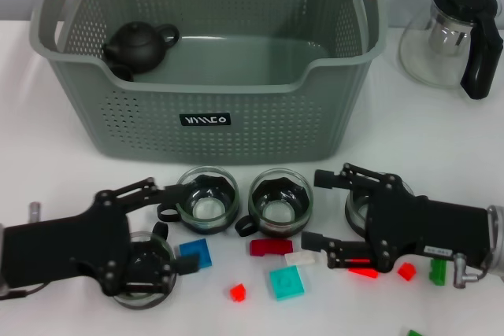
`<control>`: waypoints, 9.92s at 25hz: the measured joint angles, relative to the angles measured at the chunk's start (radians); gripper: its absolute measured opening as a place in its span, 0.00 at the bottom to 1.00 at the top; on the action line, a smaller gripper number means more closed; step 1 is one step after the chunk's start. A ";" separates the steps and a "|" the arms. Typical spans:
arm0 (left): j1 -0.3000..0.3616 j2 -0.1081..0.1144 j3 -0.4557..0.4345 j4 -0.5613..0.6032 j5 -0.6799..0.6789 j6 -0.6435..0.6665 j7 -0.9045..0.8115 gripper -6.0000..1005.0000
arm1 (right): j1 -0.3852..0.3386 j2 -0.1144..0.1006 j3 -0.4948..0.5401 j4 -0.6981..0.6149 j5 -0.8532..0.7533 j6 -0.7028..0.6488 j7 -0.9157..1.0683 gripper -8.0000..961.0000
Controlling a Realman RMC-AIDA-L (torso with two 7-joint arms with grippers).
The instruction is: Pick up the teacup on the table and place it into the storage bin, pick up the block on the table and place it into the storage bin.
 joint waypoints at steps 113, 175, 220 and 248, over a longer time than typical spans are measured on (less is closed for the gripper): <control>0.013 0.024 -0.224 0.024 0.016 -0.008 -0.065 0.94 | 0.256 -0.014 -0.067 -0.997 0.133 -0.098 1.104 0.06; 0.008 0.005 -0.220 -0.026 0.016 -0.031 -0.063 0.94 | 0.851 0.012 -0.480 0.020 -0.765 0.924 1.453 0.28; -0.012 0.015 -0.226 -0.026 0.016 -0.060 -0.071 0.94 | 0.212 -0.017 -0.259 -0.847 -0.484 -0.231 1.005 0.63; -0.007 0.010 -0.235 -0.027 0.002 -0.065 -0.073 0.94 | 0.455 0.018 -1.083 -0.606 -0.566 0.330 1.193 0.63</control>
